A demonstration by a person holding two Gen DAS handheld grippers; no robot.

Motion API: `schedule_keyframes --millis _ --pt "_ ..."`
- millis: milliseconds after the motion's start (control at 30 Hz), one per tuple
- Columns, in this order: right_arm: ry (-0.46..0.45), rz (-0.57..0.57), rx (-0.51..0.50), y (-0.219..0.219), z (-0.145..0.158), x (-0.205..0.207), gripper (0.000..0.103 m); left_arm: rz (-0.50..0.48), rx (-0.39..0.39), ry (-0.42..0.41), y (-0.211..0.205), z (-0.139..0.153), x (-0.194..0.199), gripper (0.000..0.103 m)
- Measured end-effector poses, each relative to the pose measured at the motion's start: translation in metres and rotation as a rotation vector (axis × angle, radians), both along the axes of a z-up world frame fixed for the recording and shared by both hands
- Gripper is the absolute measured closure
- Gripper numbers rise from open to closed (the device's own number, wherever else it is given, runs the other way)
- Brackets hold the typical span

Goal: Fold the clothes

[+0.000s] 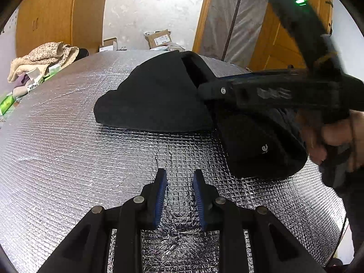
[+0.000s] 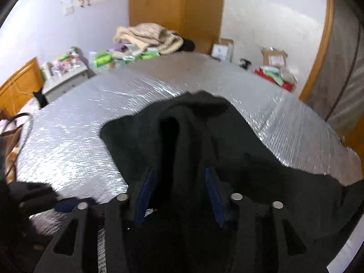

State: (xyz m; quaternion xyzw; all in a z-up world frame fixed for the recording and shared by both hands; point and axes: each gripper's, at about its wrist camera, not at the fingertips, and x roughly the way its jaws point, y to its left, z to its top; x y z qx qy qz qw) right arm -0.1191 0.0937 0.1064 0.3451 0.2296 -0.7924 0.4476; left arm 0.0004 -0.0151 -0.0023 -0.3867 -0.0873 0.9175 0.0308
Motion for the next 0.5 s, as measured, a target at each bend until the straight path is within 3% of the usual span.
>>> schedule_keyframes --millis 133,233,433,500 --pt "0.031 -0.12 -0.119 0.022 0.026 -0.026 0.099 -0.001 0.007 0.0 -0.002 0.001 -0.001 0.078" --pt "0.093 -0.299 -0.232 0.057 0.053 -0.052 0.099 -0.001 0.006 0.0 -0.001 0.001 -0.001 0.078" --pt "0.07 -0.711 -0.193 0.138 0.048 -0.106 0.095 -0.001 0.005 0.0 -0.001 0.0 -0.002 0.078" --pt "0.048 -0.749 -0.155 0.151 0.039 -0.108 0.082 -0.001 0.002 0.0 -0.001 0.0 -0.002 0.078"
